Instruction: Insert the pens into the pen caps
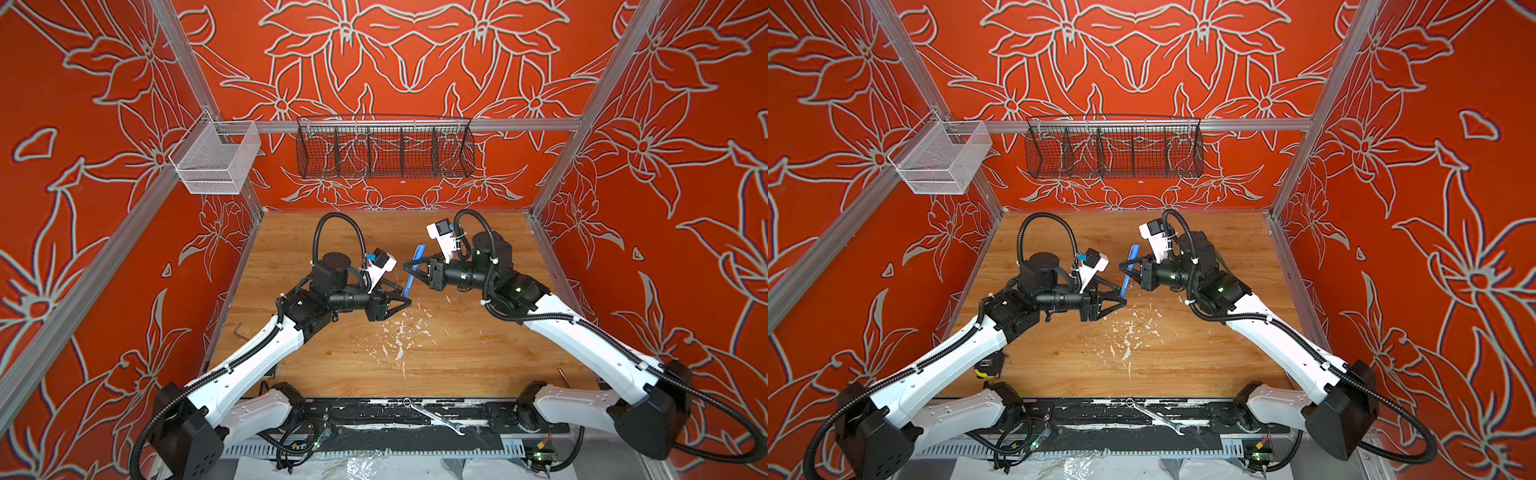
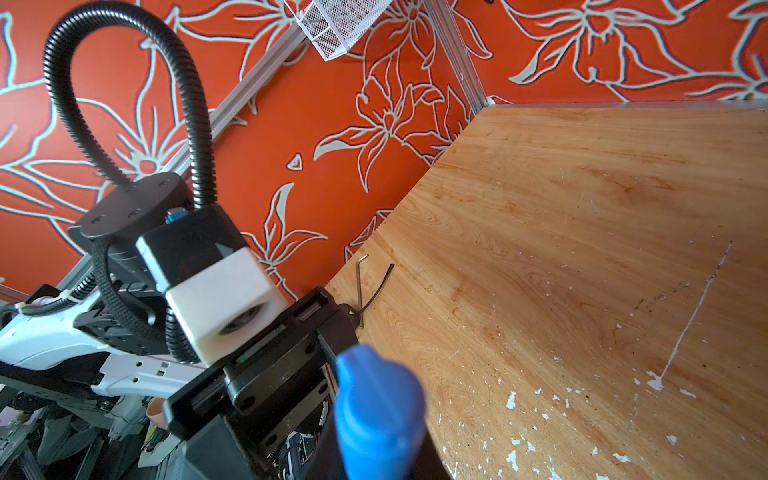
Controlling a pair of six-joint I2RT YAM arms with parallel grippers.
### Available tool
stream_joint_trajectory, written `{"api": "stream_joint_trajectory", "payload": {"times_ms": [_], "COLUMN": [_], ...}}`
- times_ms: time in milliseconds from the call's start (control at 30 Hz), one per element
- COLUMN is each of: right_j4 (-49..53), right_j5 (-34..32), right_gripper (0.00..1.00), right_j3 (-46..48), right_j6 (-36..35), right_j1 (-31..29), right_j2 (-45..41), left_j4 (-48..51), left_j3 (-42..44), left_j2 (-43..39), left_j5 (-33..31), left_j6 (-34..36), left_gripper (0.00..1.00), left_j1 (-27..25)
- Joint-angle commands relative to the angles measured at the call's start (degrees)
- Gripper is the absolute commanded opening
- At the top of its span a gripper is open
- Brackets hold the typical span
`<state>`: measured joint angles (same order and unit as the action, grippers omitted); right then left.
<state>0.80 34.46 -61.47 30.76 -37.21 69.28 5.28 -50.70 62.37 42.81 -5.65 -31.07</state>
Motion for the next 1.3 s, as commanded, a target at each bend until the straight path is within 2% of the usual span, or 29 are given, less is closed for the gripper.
{"api": "stream_joint_trajectory", "payload": {"times_ms": [0, 233, 333, 800, 867, 1000, 1267], "right_j4": [-4.64, -6.87, -7.68, -7.86, -7.58, -7.0, -6.58], "right_j5": [1.31, 1.59, 1.6, 4.28, 4.64, 4.33, 3.13], "right_gripper": [0.0, 0.0, 0.0, 0.0, 0.0, 0.0, 0.0], "right_j3": [1.39, 2.14, 2.41, 2.16, 2.15, 2.23, 2.08], "right_j6": [1.99, 2.87, 3.25, 3.33, 3.32, 2.9, 2.04], "right_j1": [-0.05, -0.05, -0.05, -0.14, -0.14, -0.15, -0.15], "right_j2": [-0.98, -0.75, -0.59, 1.31, 1.45, 1.06, 0.06], "left_j4": [-1.33, -1.9, -2.08, -3.21, -3.04, -2.84, -2.27], "left_j3": [-1.63, -1.86, -2.06, -1.76, -1.86, -2.03, -2.18], "left_j2": [-0.85, 0.34, 0.71, 0.78, 0.91, 0.85, 1.05], "left_j5": [2.46, 2.81, 2.9, 1.47, 1.42, 1.49, 0.89], "left_j6": [-0.46, -0.85, -0.9, -1.71, -1.73, -1.73, -1.5], "left_gripper": [0.55, 0.52, 0.47, 0.42, 0.37, 0.21, 0.03], "left_j1": [0.31, 0.31, 0.31, 0.66, 0.74, 0.84, 0.89]}}
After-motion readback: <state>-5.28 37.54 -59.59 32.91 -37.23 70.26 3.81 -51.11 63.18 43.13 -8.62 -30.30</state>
